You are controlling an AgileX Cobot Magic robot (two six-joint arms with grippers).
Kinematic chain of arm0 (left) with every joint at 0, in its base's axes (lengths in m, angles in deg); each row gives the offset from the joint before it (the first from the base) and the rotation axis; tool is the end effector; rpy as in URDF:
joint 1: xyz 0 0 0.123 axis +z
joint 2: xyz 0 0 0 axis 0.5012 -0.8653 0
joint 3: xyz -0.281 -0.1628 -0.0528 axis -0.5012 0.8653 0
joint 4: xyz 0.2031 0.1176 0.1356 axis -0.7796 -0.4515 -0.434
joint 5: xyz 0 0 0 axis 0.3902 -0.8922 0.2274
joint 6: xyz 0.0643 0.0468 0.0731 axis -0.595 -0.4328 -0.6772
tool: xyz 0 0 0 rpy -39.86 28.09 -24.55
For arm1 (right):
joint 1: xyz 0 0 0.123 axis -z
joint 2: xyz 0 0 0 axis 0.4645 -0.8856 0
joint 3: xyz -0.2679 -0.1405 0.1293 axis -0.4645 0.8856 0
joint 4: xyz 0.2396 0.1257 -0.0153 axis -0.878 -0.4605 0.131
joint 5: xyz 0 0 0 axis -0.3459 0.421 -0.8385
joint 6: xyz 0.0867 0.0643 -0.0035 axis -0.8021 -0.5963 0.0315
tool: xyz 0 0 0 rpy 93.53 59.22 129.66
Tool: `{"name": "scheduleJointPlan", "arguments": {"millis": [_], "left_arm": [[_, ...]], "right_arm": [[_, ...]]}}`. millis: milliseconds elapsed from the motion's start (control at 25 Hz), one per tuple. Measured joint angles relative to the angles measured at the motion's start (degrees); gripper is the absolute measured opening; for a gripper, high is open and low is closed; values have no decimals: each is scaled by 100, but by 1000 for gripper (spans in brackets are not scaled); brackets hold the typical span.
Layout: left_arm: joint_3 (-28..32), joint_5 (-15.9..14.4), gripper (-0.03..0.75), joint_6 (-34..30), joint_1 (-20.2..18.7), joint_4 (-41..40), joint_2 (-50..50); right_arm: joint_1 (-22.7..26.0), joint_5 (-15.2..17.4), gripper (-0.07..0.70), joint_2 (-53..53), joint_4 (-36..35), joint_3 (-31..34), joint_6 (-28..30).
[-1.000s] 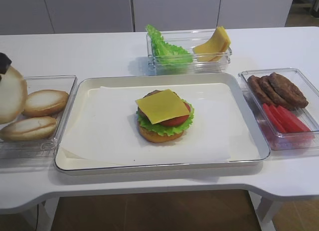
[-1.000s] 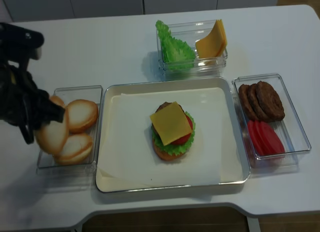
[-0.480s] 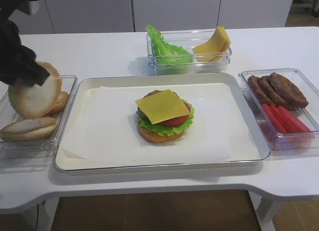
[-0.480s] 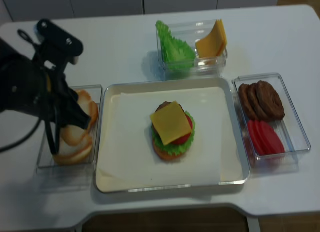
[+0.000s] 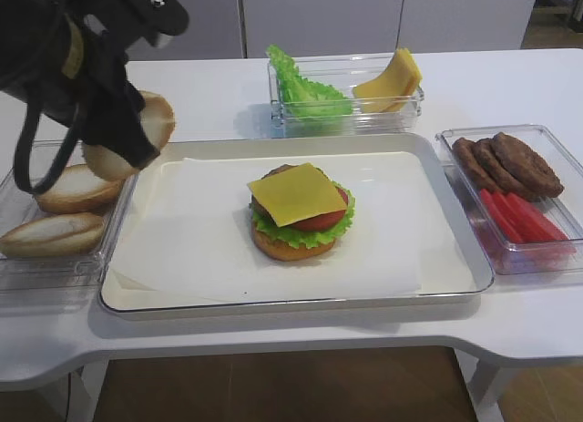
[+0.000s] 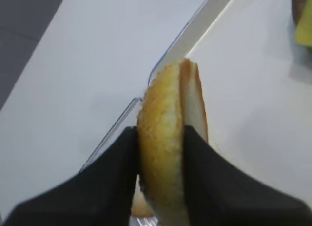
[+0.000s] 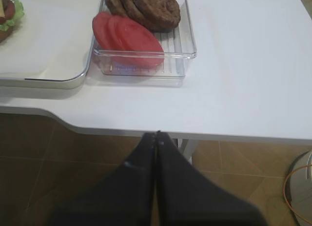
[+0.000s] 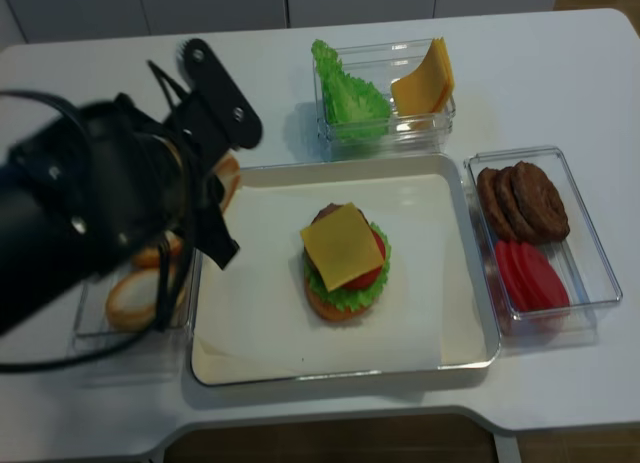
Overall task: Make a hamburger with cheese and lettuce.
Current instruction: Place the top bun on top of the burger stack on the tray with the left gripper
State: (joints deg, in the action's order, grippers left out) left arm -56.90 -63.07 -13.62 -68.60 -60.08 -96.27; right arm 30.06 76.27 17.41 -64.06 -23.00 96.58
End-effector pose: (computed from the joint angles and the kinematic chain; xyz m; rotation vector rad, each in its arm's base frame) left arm 0.2777 -0.1509 0.3372 0.8664 2.1560 0.4582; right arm -0.0205 0.0117 0.2615 -0.1300 2.1337 0.0192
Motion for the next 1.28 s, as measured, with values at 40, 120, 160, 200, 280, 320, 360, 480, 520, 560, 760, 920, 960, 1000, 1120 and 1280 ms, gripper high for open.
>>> {"name": "scheduleJointPlan", "arguments": {"millis": [40, 120, 160, 200, 280, 320, 360, 480, 520, 560, 760, 920, 960, 1000, 1120, 1280], "left_arm": [[0, 68, 204, 122, -126, -238, -74], [0, 138, 204, 490, -376, -753, -215], [0, 166, 204, 730, -477, -1054, -295], [0, 198, 204, 926, -594, -1349, -371], [0, 251, 204, 1341, -815, -1857, -498], [0, 264, 204, 1507, -901, -2117, -546], [0, 291, 204, 1712, -1003, -2365, -600], [0, 357, 204, 2213, -1240, -3058, -731], [0, 367, 204, 2334, -1301, -3240, -761], [0, 392, 204, 2419, -1351, -3437, -801], [-22, 461, 204, 2559, -1441, -4062, -1014], [-35, 576, 204, 2563, -1450, -4405, -1206], [-35, 620, 204, 2563, -1462, -4472, -1251], [-35, 643, 204, 2563, -1492, -4576, -1292], [-35, 642, 204, 2550, -1627, -4800, -1398], [-35, 630, 204, 2267, -1856, -4981, -1502]], "right_arm": [[0, 0, -70, 0, 0, 0, 0], [0, 0, -70, 0, 0, 0, 0], [0, 0, -70, 0, 0, 0, 0], [0, 0, -70, 0, 0, 0, 0], [0, 0, -70, 0, 0, 0, 0], [0, 0, -70, 0, 0, 0, 0], [0, 0, -70, 0, 0, 0, 0], [0, 0, -63, 0, 0, 0, 0], [0, 0, -70, 0, 0, 0, 0], [0, 0, -63, 0, 0, 0, 0], [0, 0, -70, 0, 0, 0, 0], [0, 0, -70, 0, 0, 0, 0], [0, 0, -70, 0, 0, 0, 0], [0, 0, -70, 0, 0, 0, 0], [0, 0, -70, 0, 0, 0, 0], [0, 0, -70, 0, 0, 0, 0]]}}
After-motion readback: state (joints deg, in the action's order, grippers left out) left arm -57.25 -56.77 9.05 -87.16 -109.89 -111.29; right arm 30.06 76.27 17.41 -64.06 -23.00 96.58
